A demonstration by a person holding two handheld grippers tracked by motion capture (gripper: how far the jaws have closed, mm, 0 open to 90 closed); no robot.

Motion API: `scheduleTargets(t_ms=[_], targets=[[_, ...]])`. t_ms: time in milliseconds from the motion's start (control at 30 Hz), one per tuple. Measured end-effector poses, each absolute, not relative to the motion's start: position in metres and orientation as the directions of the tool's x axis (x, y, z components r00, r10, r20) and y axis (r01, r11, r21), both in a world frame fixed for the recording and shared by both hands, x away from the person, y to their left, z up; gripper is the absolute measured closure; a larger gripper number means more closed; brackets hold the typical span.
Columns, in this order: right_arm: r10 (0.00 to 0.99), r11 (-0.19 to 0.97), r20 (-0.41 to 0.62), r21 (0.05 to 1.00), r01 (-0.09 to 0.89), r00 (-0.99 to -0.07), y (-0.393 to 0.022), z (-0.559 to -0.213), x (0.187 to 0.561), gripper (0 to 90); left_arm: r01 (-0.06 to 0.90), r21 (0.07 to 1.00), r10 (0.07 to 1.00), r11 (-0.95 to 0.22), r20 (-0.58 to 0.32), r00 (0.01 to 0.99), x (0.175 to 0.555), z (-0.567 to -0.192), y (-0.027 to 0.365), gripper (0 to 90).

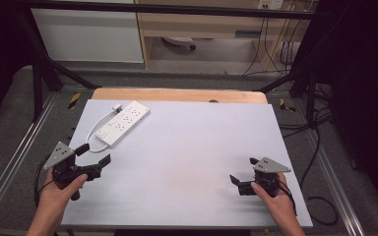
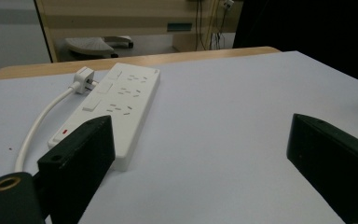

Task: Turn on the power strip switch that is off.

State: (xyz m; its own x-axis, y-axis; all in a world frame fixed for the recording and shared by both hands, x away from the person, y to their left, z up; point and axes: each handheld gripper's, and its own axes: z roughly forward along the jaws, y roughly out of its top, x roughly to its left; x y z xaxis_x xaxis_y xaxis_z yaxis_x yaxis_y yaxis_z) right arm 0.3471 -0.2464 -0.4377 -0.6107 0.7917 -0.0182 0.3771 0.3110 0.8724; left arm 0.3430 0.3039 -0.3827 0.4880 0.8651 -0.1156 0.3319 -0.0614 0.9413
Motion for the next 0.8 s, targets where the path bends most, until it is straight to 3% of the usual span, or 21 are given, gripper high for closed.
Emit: scheduleTargets(t_ms=[333,800], targets=[[0.799,0.251,0.03,0.891,0.378,-0.601,-0.25,-0.435,0.35,2.6,0.324,0.941,0.852,-0.094,-0.092,0.515,0.353,-0.374,0.29,7.7],[0.787,0.271,0.021,0.886,0.376,-0.616,-0.245,-0.436,0.352,2.7,0.332,0.931,0.85,-0.153,-0.047,0.525,0.375,-0.363,0.279,7.3]])
